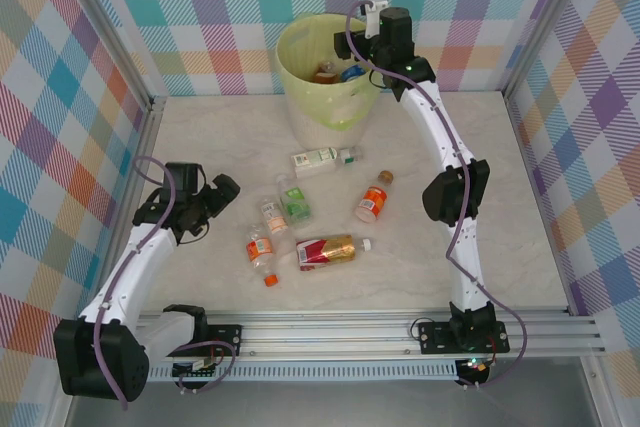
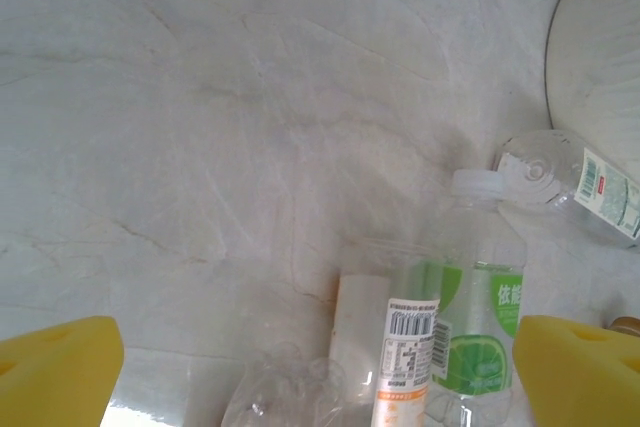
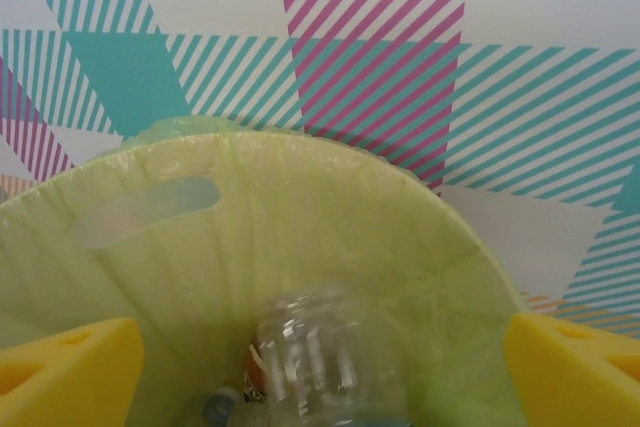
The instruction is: Put the plastic bottles in the bin
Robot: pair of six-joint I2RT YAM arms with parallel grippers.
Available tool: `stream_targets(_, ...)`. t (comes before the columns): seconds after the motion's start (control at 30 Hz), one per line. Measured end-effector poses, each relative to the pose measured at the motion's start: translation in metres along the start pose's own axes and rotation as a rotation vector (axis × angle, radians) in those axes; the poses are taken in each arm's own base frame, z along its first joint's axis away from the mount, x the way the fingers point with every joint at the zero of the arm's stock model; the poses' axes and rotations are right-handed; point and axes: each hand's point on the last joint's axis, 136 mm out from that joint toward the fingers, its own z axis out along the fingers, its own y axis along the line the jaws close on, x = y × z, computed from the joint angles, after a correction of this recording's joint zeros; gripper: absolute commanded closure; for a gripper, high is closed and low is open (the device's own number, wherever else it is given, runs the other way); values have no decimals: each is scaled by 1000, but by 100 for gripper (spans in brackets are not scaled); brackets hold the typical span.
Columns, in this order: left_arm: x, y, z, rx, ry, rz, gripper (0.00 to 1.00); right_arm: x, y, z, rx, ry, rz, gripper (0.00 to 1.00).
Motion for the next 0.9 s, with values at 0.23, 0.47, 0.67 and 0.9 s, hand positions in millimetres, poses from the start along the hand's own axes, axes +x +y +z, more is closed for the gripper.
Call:
stream_targets(0.23,12,11,-14,-37,-2,24,0,-4,6,-33,-18,56,29,0)
stream_targets(0.47,44,7,-16,-10,37,100,0,-37,21,-120,-75,-6,108,0)
stream_targets(0.67,62,0,-17,3,50,168,0,-13,28,-171,-115,-40,191,0)
stream_targets(0.9,89,4,-11,-11,98,236,0,95,26,-191,-119,63,275,0)
